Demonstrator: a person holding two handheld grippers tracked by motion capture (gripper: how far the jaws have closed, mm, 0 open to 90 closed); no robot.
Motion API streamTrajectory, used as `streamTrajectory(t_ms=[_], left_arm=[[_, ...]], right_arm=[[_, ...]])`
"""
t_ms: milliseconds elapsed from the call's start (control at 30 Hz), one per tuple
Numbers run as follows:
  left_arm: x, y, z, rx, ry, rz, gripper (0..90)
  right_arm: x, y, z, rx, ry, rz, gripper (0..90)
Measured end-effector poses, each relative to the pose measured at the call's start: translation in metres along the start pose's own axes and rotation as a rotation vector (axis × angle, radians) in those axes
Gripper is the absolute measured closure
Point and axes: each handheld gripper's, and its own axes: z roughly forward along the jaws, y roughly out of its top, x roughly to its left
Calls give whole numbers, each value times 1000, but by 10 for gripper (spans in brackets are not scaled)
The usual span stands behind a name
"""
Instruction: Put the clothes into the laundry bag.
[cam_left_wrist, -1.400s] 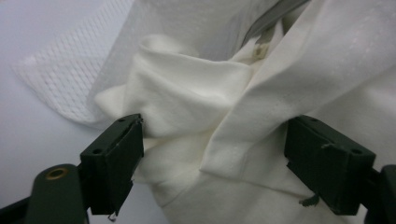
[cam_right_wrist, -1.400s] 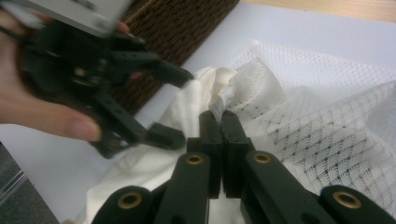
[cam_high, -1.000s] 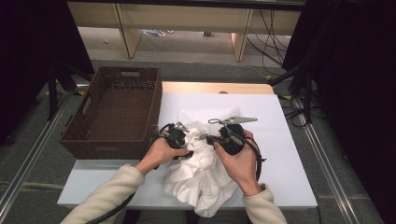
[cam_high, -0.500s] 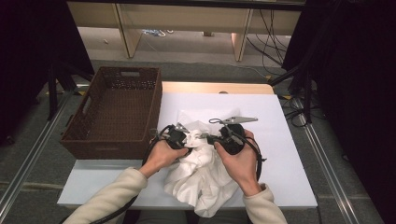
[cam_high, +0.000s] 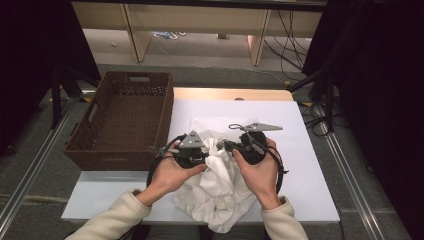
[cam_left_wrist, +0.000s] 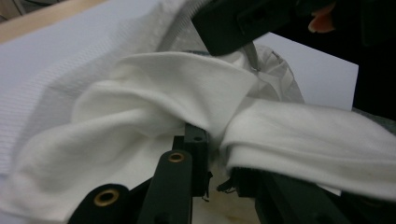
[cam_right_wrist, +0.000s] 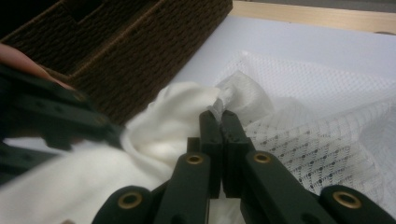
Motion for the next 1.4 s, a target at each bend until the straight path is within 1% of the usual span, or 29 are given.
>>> streamTrajectory(t_ms=[33, 100, 167, 200, 233, 267, 300, 333, 367, 400, 467, 500, 600, 667, 700, 733, 800, 867, 900, 1000, 1033, 1100, 1133, 1167, 1200, 1233, 1267, 1367, 1400], left_arm=[[-2, -1, 7, 6, -3, 11, 789], [-5, 0, 19, 13, -2, 25, 787], [-3, 2, 31, 11, 32, 43, 786], [-1, 3, 35, 13, 43, 60, 785], [2, 2, 41, 16, 60, 52, 784], [6, 2, 45, 27, 56, 63, 781], [9, 0, 49, 28, 64, 44, 777], [14, -2, 51, 15, 52, 24, 769], [17, -3, 50, -5, 36, -9, 756], [18, -4, 46, -4, 32, -11, 723], [17, -5, 39, -4, 25, 6, 642], [16, -6, 35, -5, 37, 19, 577], [13, -5, 20, 17, 38, 39, 430], [12, -5, 12, 20, 48, 42, 393], [12, -5, 6, 21, 47, 55, 369], [12, -5, -1, 45, 45, 65, 343], [13, -5, -13, 38, 32, 47, 301], [17, -5, -28, 45, 46, 58, 288], [18, -5, -32, 32, 51, 49, 284], [30, -2, -46, 47, 113, 95, 289], [36, -2, -46, 52, 149, 101, 291], [45, -1, -41, 79, 181, 120, 291], [51, -2, -33, 107, 185, 129, 284], [53, -3, -27, 126, 176, 118, 263], [56, -4, -18, 143, 161, 111, 243], [59, -5, -10, 153, 150, 122, 237], [59, -6, -4, 157, 141, 107, 230], [67, -8, 17, 229, 117, 107, 190], [69, -9, 21, 233, 115, 106, 193]], right_arm=[[0, 0, 0, -5, 12, -9, 900], [3, 0, 0, 0, 17, 6, 900], [4, 0, 2, 9, 25, -23, 900], [5, 0, 2, 13, 35, -22, 900], [6, -1, 2, 20, 39, -4, 900], [6, -1, 2, 20, 39, 3, 900], [6, -1, 2, 21, 39, 2, 900], [5, -1, 3, 21, 43, -4, 900], [5, -1, 3, 30, 48, 2, 900], [3, -1, 3, 35, 51, -2, 900], [1, -1, 2, 34, 33, -8, 900], [1, -1, 3, 36, 35, -2, 900], [2, -2, 5, 39, 40, -4, 900], [2, -1, 5, 32, 34, -28, 900], [3, -2, 4, 36, 35, -8, 900], [3, -1, 4, 36, 32, -10, 900], [2, -1, 4, 36, 30, -10, 900], [3, -1, 3, 38, 28, 10, 900], [1, -1, 3, 34, 29, -15, 900], [1, 0, 1, 32, 20, -20, 900], [2, 0, 2, 33, 26, 1, 900], [2, 0, 1, 35, 9, -11, 900], [3, 0, 2, 32, 23, -1, 900], [2, 0, 2, 32, 27, -26, 900], [4, 0, 2, 34, 22, -11, 900], [3, 0, 2, 34, 21, -27, 900], [3, 0, 2, 35, 21, -13, 900], [1, 0, 3, 33, 28, -30, 900], [1, 0, 3, 34, 24, -32, 900]])
